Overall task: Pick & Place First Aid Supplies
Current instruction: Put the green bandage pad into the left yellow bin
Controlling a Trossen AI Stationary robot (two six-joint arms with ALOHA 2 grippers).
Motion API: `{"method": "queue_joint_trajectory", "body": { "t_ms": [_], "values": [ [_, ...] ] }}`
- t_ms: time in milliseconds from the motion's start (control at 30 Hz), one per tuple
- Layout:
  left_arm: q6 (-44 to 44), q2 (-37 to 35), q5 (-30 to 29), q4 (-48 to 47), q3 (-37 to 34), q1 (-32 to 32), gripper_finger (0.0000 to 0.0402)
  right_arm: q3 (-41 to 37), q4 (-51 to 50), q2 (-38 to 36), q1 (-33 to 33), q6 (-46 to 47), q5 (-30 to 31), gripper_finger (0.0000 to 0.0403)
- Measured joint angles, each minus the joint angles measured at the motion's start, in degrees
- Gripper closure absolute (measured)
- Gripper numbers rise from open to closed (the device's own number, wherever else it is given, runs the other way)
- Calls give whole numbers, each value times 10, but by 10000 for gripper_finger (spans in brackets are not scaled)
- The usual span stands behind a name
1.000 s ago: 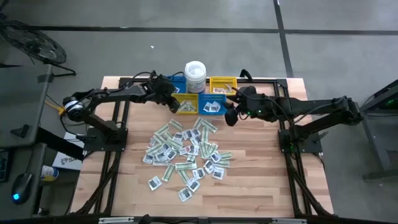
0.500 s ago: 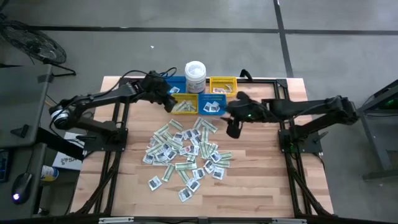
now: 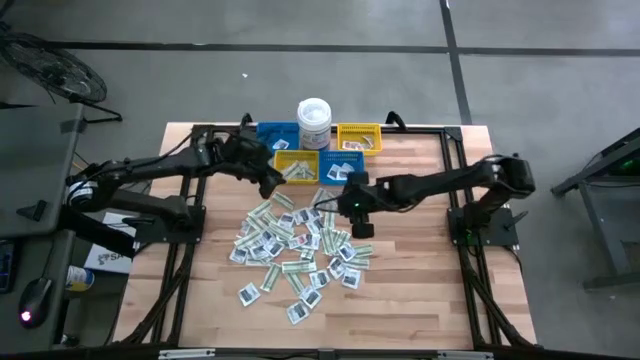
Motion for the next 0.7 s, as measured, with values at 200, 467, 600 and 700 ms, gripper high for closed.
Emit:
{"method": "queue_joint_trajectory", "body": {
  "t_ms": [200, 467, 600, 700],
  "values": [
    [-29, 1, -18, 0, 0, -63, 268, 0, 3, 50, -1, -77, 14, 236],
    [-54, 1, -54, 0, 0, -118, 268, 0, 4, 110, -36, -129, -23, 237],
    [-66, 1, -69, 0, 0, -131, 268, 0, 10, 114, -59, -119, -56, 238],
    [-74, 1, -73, 0, 0, -137, 268, 0, 11, 114, -73, -119, -87, 238]
  ]
}}
